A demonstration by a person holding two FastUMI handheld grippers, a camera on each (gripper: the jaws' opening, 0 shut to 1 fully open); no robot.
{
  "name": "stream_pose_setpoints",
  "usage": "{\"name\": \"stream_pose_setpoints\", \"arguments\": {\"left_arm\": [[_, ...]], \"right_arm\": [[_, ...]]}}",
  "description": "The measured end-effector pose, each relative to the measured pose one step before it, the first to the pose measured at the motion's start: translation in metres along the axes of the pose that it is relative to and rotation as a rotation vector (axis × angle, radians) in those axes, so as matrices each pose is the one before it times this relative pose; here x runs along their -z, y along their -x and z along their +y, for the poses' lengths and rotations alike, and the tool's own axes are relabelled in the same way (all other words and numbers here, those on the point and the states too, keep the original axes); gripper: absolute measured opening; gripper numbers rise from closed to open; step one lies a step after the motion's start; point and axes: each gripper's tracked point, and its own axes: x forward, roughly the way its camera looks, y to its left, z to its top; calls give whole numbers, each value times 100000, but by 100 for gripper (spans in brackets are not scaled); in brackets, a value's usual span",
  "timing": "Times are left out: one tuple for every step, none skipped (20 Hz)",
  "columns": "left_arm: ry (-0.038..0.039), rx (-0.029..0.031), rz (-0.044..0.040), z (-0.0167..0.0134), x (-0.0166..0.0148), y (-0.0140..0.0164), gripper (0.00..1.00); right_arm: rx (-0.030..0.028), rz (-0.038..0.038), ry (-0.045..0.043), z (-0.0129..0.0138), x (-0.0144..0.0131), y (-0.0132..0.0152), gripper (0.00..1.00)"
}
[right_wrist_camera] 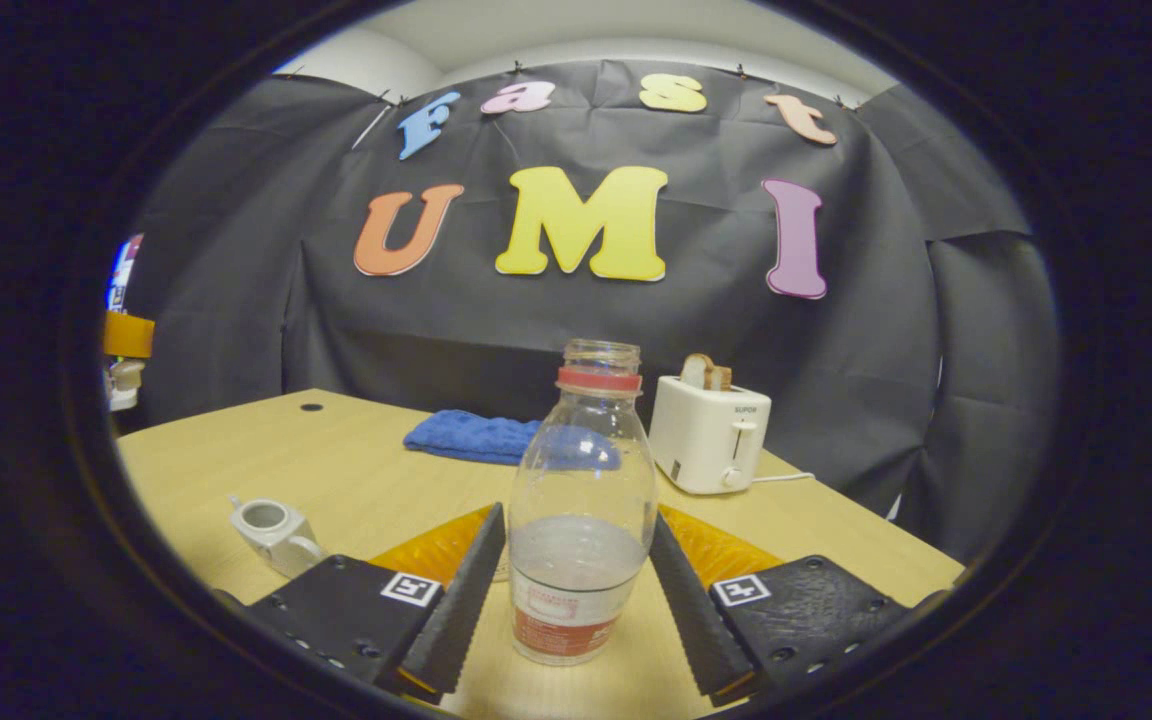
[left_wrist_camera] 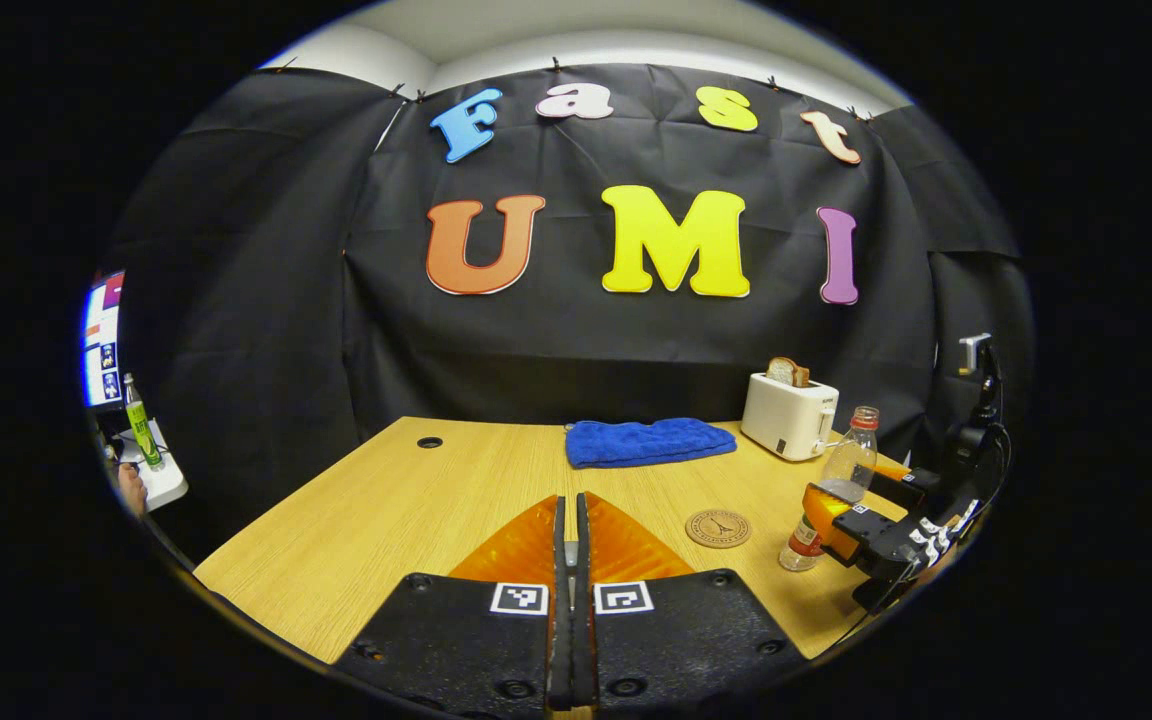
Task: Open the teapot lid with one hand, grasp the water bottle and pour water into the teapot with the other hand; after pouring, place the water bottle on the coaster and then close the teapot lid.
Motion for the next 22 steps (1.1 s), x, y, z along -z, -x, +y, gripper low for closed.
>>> {"name": "stream_pose_setpoints", "arguments": {"left_arm": [[1058, -99, -541, 363, -324, 289, 3], [1003, -32, -569, 491, -237, 167, 3], [691, 68, -466, 323, -267, 190, 3], [361, -108, -251, 203, -151, 96, 3], [285, -324, -161, 401, -90, 102, 3], [63, -404, 6, 382, -118, 101, 3], [-87, -560, -613, 432, -140, 212, 3], [-377, -252, -1260, 395, -422, 132, 3], [-151, -281, -796, 177, -333, 60, 3], [184, -184, -163, 242, -18, 98, 3], [284, 104, -483, 136, -118, 23, 3], [124, 305, -217, 152, -10, 111, 3], [-49, 134, -115, 107, -67, 78, 3], [-184, -150, -68, 165, -17, 0, 3], [-4, -481, 237, 214, 9, -70, 3], [137, -330, 217, 216, -30, -10, 3], [-52, -95, -58, 180, 29, -8, 3], [2, -344, 103, 268, 60, -14, 3], [-49, -443, 268, 220, 63, -110, 3], [-1, -443, 38, 268, 88, -90, 3], [147, -384, 574, 247, 113, -77, 3], [158, -339, 507, 185, 145, -79, 3]], "right_arm": [[-762, -112, 979, 315, -258, 59, 79], [-239, -874, 2582, 291, -348, 137, 77], [979, -418, 3130, -58, -359, 70, 77], [383, -157, 2799, 170, -106, 185, 76], [28, -16, 2623, 443, -324, 231, 75], [269, -164, 2916, 307, -386, 254, 76], [464, -244, 3475, 331, -488, 247, 76], [1099, -624, 3832, 282, -376, 317, 76], [1084, -887, 4485, 243, -571, 233, 75], [835, -949, 4654, 480, -439, 189, 75], [1471, -236, 5354, 224, -210, 165, 76], [775, 326, 4979, 429, -183, -19, 75], [850, 680, 4532, 359, 17, 91, 76], [876, 682, 4162, 326, -6, 114, 76], [1074, 782, 3747, 171, 43, 58, 76], [1537, 466, 3365, 139, 103, -41, 75], [2384, 490, 4102, -45, 64, -72, 75], [2476, 279, 4277, -182, -13, -39, 76], [1438, -267, 3930, 141, -170, -31, 76], [640, -515, 3864, 372, -258, -123, 76], [-135, -376, 3119, 445, -132, 102, 75], [37, 51, 3433, 368, 43, -35, 74]]}}
